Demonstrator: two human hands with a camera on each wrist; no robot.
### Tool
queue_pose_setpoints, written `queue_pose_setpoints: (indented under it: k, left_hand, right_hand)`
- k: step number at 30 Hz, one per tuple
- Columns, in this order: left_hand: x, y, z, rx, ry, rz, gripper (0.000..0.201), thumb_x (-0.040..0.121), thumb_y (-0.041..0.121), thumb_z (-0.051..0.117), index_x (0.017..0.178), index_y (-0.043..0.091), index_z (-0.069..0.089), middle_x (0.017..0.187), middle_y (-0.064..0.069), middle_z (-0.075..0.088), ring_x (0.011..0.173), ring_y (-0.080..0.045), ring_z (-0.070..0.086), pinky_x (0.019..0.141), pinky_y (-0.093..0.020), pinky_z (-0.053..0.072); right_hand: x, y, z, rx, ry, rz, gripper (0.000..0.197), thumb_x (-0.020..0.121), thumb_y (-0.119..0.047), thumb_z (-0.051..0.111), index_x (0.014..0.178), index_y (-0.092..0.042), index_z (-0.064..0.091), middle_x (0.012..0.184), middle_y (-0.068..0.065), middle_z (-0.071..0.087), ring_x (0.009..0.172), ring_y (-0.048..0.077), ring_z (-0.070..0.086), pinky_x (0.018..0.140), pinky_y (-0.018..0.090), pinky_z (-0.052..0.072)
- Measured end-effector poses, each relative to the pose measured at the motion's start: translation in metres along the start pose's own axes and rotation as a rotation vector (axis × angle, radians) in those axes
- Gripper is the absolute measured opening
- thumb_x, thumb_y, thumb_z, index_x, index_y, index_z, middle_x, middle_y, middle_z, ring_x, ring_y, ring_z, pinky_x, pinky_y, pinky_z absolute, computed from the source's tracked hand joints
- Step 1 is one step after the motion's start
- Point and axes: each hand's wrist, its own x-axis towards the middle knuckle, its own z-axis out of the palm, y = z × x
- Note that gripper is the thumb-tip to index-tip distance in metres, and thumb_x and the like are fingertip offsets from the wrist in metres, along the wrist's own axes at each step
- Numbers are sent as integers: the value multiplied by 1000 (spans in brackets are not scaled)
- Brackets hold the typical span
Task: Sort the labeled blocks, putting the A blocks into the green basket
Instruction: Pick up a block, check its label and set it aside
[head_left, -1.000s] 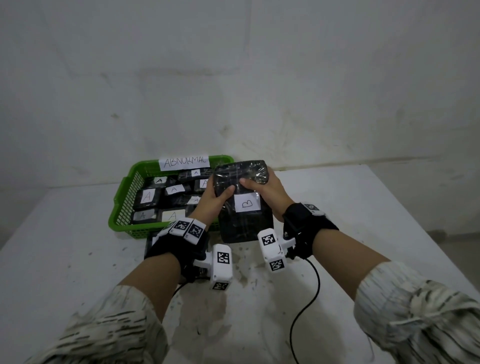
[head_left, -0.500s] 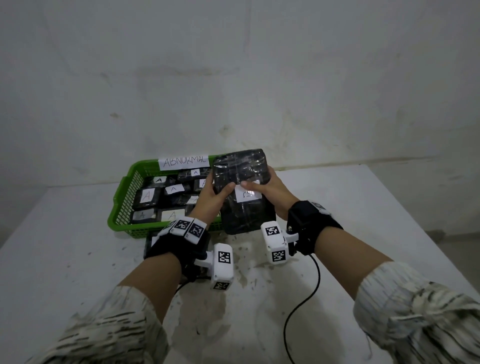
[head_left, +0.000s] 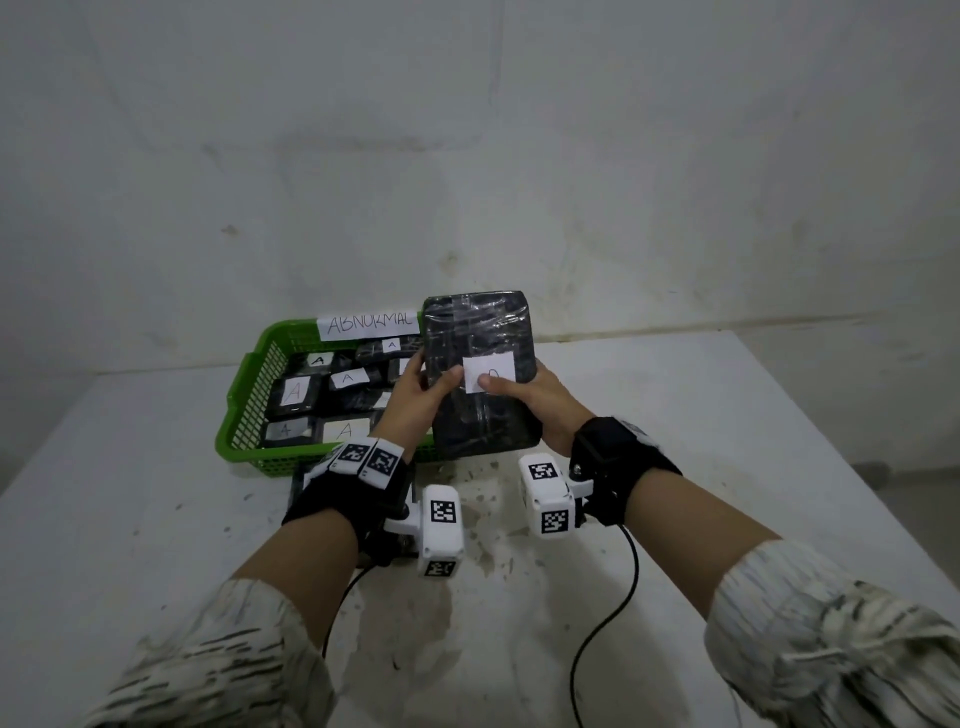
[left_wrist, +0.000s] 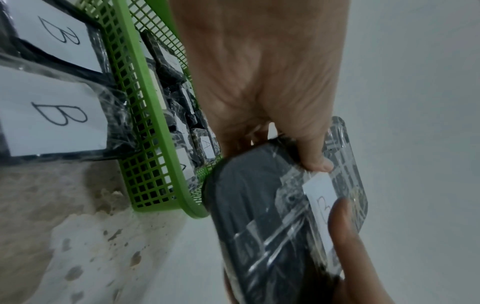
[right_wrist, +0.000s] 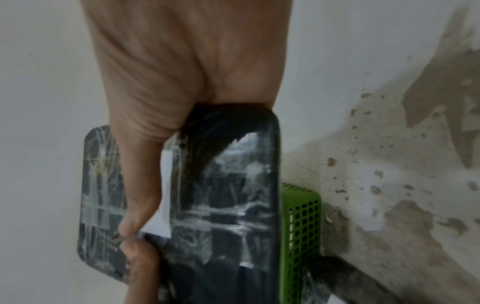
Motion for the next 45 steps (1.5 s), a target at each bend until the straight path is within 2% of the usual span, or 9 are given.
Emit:
queue_pose_setpoints:
  k: [9, 16, 25, 29, 32, 35, 39, 42, 45]
  left_hand:
    - [-7, -18, -5, 2, -77, -92, 39, 87, 12, 62, 124, 15, 52, 124, -14, 61, 106, -25, 62, 99, -42, 47]
    - [-6, -16, -11, -97, -61, -102, 49, 84, 19, 63, 131, 13, 49, 127, -12, 59, 115, -26, 58, 103, -45, 43]
    - [-8, -18, -14, -63, -62, -104, 64, 85, 7, 63, 142, 16, 37, 133, -10, 54, 121, -26, 53, 106, -46, 40]
    - [-3, -13, -16, 221, -43, -22, 81, 85, 5, 64, 149, 23, 19, 144, -4, 34, 132, -24, 37, 109, -41, 35]
    - [7, -6, -16, 485, 1, 53, 82, 82, 11, 69, 146, 34, 24, 143, -7, 19, 134, -30, 27, 112, -47, 30]
    - [7, 14, -8, 300, -17, -20, 46, 92, 28, 54, 137, 25, 44, 140, -7, 31, 132, -27, 33, 104, -41, 39]
    - [-8, 38, 4, -57, -157, -97, 52, 98, 51, 18, 107, 22, 61, 101, 0, 70, 97, -18, 66, 78, -31, 54]
    - [-5, 37, 5, -154, -129, -86, 40, 96, 43, 40, 120, 16, 58, 108, -4, 70, 100, -18, 68, 78, -32, 57]
    - [-1, 31, 2, -109, -36, -101, 43, 85, 28, 66, 123, 12, 55, 115, -11, 66, 98, -22, 67, 79, -36, 56]
  right_hand:
    - [-3, 16, 1, -31, 95, 21, 49, 77, -6, 77, 123, -4, 60, 119, 12, 68, 105, 25, 66, 90, 32, 55]
    - [-4, 11, -3, 21, -140, 43, 75, 74, 15, 70, 138, -11, 41, 130, 13, 61, 115, 27, 62, 89, 36, 56]
    - [-6, 12, -4, 120, -130, 97, 64, 84, 9, 61, 140, -15, 40, 127, 10, 63, 112, 27, 62, 86, 36, 57]
    - [-8, 9, -7, 30, -83, 51, 67, 86, 10, 58, 141, -22, 38, 118, 13, 63, 104, 28, 62, 93, 43, 51]
    - [-7, 6, -2, -58, -41, -17, 59, 89, -12, 64, 141, -26, 39, 127, 12, 59, 110, 26, 61, 86, 36, 54]
    - [-7, -5, 6, -50, 38, -74, 47, 94, -53, 42, 133, -26, 49, 127, 4, 58, 114, 21, 55, 91, 37, 49]
    - [-4, -9, 10, -189, 147, -258, 15, 98, -31, 50, 99, -28, 65, 109, 4, 60, 101, 19, 56, 87, 32, 48]
    - [-2, -1, 13, -447, 214, -325, 7, 73, -37, 72, 73, -42, 67, 102, 9, 58, 106, 28, 53, 97, 45, 44]
    - [-6, 2, 15, -574, 223, -336, 25, 67, -36, 80, 75, -39, 57, 91, -2, 49, 99, 25, 47, 93, 49, 41]
